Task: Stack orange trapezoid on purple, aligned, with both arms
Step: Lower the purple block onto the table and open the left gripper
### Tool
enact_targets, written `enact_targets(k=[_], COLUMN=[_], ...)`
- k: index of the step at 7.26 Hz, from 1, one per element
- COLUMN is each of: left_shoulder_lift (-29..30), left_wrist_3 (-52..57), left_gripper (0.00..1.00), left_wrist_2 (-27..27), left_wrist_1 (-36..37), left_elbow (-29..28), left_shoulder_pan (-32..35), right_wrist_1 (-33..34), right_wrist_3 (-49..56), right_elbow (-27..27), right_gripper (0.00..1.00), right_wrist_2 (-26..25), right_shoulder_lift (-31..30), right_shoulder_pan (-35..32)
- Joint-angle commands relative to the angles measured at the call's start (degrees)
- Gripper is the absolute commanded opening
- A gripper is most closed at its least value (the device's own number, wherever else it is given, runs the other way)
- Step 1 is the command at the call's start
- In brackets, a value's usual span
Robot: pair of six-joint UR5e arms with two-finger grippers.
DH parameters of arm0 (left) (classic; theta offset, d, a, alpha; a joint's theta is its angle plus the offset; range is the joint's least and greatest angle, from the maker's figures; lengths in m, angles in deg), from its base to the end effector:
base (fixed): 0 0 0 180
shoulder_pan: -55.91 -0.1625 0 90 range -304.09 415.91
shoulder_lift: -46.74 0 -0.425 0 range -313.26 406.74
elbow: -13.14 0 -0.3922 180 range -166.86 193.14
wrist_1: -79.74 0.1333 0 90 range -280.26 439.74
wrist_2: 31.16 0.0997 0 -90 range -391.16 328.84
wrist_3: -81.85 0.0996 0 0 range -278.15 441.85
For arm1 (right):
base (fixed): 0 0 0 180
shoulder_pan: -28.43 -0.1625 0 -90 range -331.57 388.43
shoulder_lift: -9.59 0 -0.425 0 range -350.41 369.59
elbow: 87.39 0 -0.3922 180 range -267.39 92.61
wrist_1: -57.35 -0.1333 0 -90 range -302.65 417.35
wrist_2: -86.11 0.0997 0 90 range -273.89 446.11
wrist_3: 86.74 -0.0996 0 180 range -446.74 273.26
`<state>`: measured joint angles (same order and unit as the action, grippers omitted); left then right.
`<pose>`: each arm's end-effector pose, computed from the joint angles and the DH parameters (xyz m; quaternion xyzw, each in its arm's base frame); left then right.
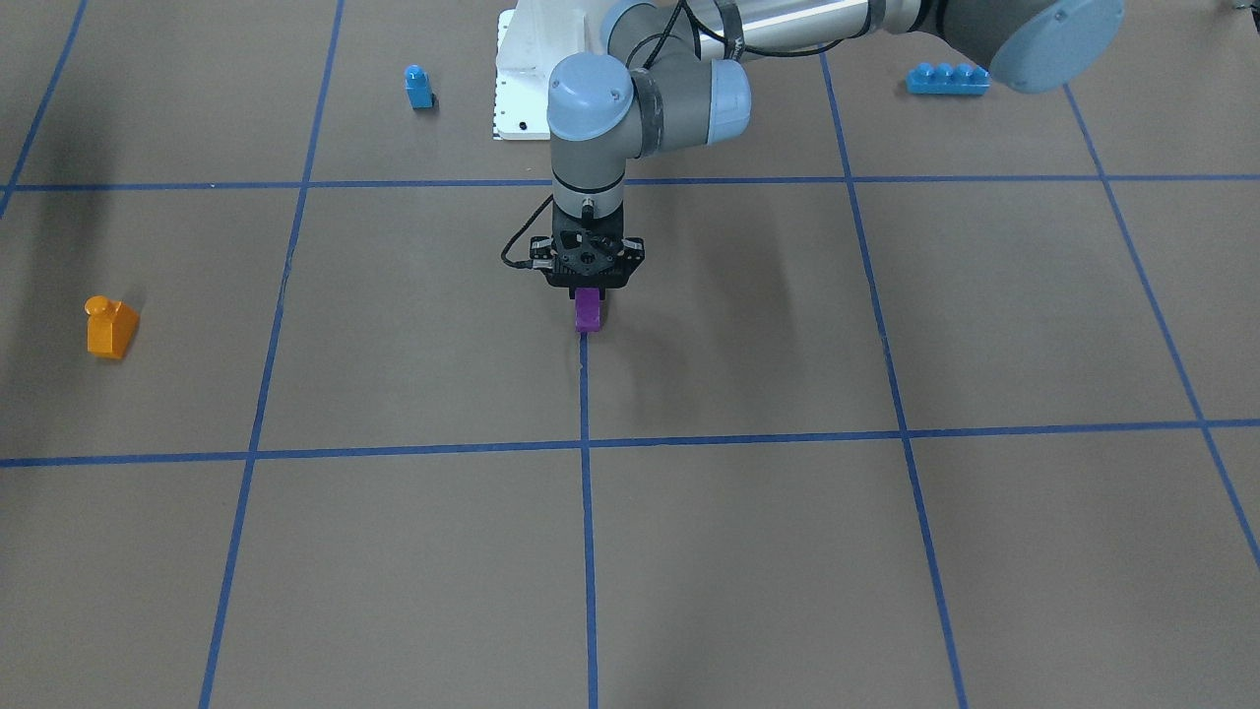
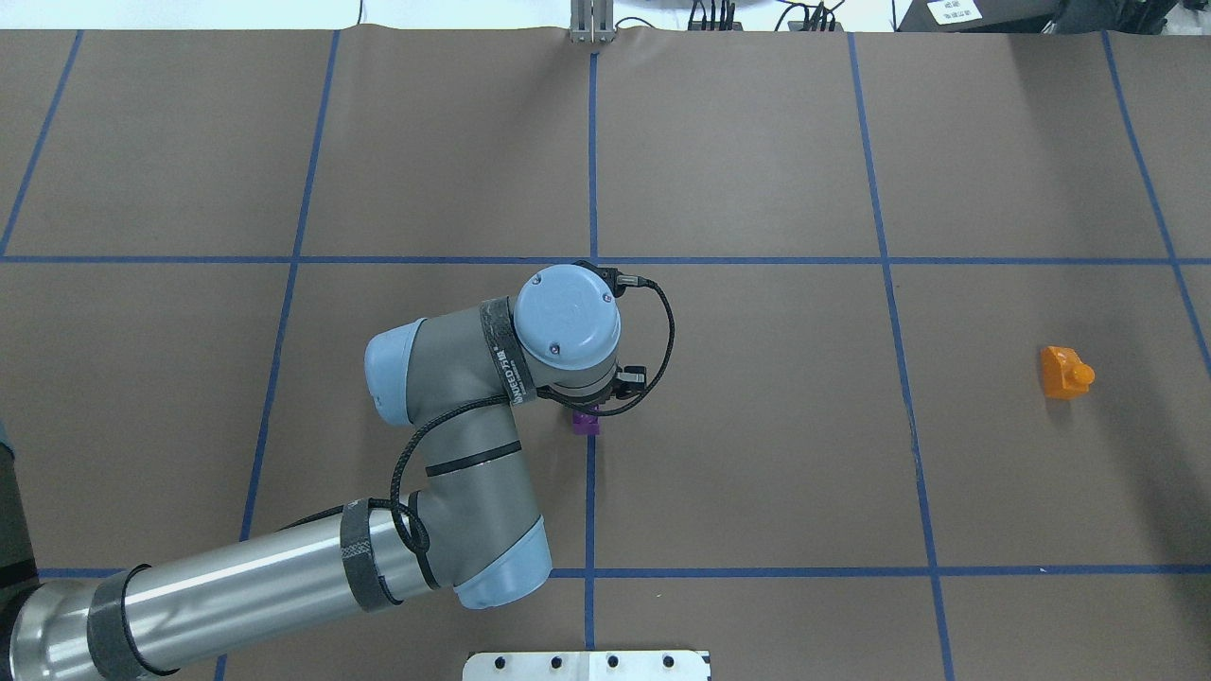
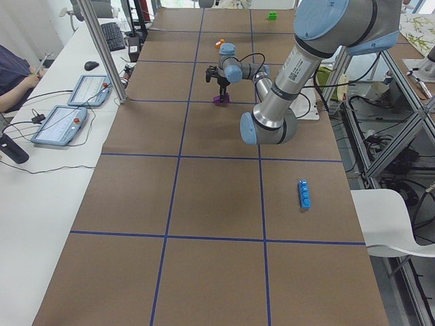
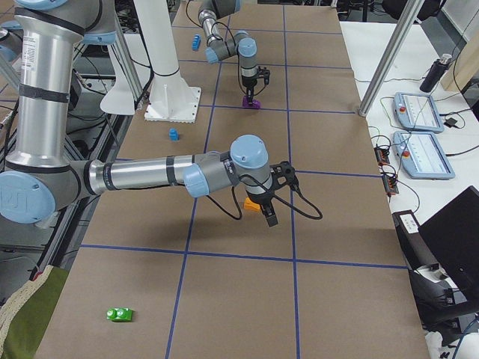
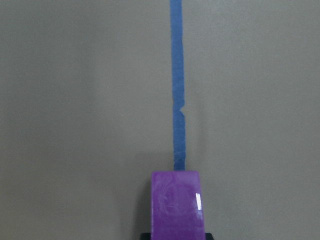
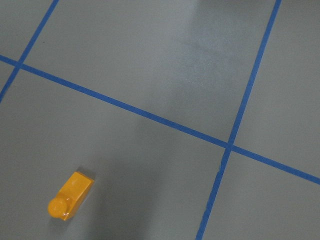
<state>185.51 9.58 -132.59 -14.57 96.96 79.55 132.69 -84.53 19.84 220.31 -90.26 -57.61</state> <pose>0.6395 -0.4039 0.1711 0.0544 0.4027 -0.0075 0.9137 0.0336 -0.4388 0.5596 0.1714 -0.3719 -0.1208 0.9043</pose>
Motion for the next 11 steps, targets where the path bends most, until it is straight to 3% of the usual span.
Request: enact_targets(k=[1,10,11], left_shoulder_lift=[0.0,0.4,0.4], left_wrist_3=[0.3,0.8,0.9], left_gripper=[0.0,0.0,0.05], left_wrist_2=[0.1,0.0,0.0], left_wrist_1=[0.0,-0.2,-0.2], left_elbow=[-0.1,-0.7,-0.8], left_shoulder_pan=[0.0,-0.1,-0.1], right_wrist_1=[0.0,0.1,0.1], right_wrist_3=[0.1,0.0,0.0], right_elbow=[0.0,-0.1,0.0], right_gripper=[1.0,1.0,1.0], right_wrist_2=[0.0,-0.2,-0.2], right_shoulder_lift=[0.0,0.1,0.1], right_shoulder_pan=[0.0,0.0,0.0])
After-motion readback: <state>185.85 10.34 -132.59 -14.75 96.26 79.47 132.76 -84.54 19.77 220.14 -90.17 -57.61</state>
